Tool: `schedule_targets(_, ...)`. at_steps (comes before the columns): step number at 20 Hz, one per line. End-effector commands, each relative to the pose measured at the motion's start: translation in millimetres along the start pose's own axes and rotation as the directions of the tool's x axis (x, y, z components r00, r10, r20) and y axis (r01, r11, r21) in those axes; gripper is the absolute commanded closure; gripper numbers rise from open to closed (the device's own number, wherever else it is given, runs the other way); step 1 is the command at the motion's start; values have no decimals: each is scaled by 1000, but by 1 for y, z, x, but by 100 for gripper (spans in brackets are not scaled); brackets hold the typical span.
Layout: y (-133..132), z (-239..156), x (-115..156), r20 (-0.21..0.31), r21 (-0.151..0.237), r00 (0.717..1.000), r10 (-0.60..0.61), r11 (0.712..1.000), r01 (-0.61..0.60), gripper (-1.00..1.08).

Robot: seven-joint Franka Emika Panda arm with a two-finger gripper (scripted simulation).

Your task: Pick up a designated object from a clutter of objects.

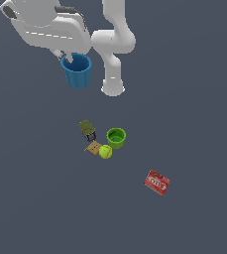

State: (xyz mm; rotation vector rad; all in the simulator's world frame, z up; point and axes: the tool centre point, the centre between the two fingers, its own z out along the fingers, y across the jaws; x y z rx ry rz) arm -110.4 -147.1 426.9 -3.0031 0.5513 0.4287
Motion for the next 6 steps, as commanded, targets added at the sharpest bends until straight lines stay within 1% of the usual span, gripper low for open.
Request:
schedule_targets(1,6,-8,-1,-1,-1,1000,-2,1000,2,108)
schedule_targets(6,9,-12,-1,-2,-1,1000,-2,1000,2,108)
